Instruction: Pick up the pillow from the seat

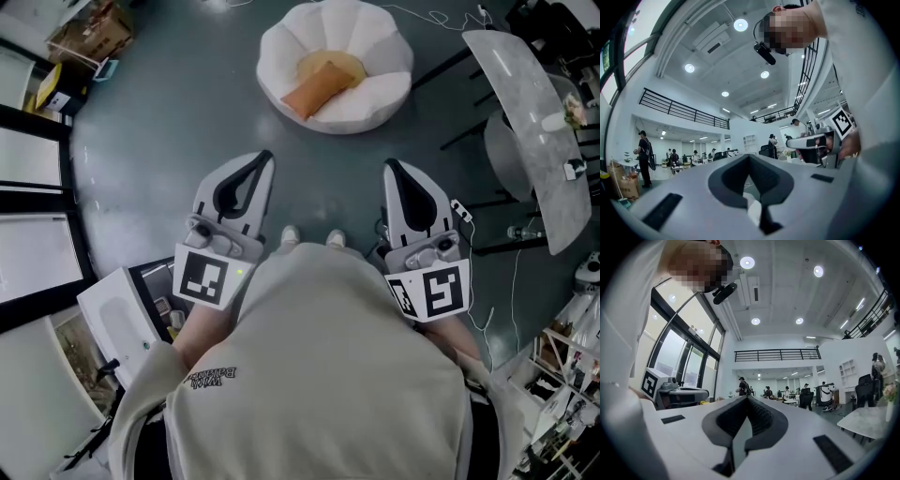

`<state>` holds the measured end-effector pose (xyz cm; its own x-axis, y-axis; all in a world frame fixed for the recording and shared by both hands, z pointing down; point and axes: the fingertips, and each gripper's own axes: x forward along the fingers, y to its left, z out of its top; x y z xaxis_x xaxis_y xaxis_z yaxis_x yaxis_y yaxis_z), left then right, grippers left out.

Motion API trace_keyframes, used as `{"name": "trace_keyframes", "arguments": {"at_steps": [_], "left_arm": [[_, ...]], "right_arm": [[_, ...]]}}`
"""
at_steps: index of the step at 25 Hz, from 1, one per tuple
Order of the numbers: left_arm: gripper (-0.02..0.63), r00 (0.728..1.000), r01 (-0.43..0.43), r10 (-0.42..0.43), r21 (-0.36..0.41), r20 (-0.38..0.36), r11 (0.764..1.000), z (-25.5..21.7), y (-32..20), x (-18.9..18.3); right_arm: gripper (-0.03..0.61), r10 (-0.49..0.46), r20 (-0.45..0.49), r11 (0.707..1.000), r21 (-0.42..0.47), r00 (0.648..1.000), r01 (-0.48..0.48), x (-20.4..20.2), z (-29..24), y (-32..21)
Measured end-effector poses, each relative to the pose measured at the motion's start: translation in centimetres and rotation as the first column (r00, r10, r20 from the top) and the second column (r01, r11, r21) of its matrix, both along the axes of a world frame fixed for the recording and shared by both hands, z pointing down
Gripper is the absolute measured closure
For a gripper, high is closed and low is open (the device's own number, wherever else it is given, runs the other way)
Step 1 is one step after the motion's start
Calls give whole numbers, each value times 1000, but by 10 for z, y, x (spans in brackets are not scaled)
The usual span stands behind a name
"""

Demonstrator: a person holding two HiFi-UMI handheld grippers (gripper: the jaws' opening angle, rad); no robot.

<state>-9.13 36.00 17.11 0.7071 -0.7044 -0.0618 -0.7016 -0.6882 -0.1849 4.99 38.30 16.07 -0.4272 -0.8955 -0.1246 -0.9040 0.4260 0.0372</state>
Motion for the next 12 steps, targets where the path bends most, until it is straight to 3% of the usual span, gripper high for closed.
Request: {"name": "trace_keyframes", "arguments": {"at_steps": [12], "left_arm": [[604,998,66,-66,3,-21,998,9,7,43]], "right_arm": [[569,-78,-41,997,6,996,79,40,13,-6]]}}
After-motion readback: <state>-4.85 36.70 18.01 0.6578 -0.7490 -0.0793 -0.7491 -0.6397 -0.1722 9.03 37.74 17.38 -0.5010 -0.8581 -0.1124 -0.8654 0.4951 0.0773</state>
